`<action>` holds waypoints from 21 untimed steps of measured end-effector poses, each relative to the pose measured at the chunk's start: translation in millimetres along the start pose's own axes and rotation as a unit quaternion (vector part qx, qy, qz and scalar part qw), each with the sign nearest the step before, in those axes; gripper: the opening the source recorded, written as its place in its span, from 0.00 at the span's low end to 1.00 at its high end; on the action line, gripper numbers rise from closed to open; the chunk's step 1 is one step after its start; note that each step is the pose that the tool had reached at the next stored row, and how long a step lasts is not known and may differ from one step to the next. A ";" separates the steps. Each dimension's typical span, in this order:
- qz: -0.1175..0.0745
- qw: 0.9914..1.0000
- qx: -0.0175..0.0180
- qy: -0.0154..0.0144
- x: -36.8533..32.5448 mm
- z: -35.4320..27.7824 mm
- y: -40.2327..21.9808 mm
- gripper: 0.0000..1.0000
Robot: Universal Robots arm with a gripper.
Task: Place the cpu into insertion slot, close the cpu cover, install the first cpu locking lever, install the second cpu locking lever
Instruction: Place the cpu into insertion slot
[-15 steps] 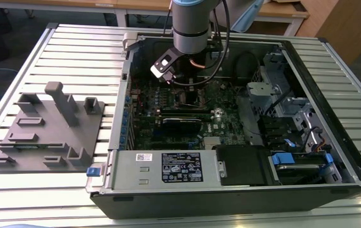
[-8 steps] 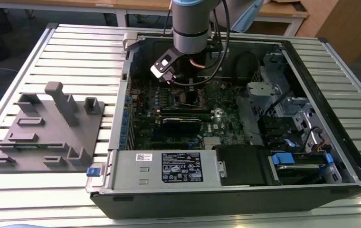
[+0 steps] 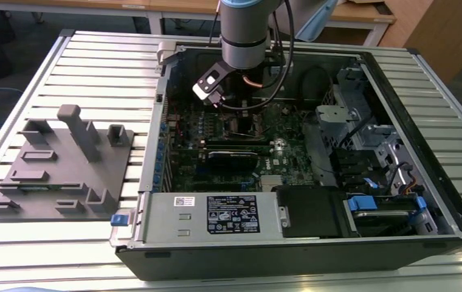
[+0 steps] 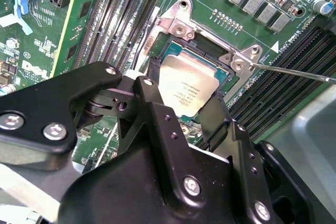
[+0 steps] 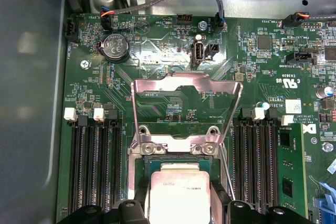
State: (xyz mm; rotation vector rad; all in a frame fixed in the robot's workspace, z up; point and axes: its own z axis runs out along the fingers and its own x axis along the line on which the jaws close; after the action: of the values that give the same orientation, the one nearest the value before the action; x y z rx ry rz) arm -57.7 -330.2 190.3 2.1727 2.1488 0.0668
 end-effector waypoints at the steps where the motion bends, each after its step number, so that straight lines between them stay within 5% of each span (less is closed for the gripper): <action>1: 0.000 1.000 0.000 0.000 0.0 0.0 0.0 0.54; 21: 0.000 1.000 0.000 0.000 0.0 0.2 0.0 0.54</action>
State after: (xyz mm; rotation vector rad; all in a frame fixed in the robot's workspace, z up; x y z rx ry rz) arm -57.7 -330.2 190.0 2.1726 2.1488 0.0668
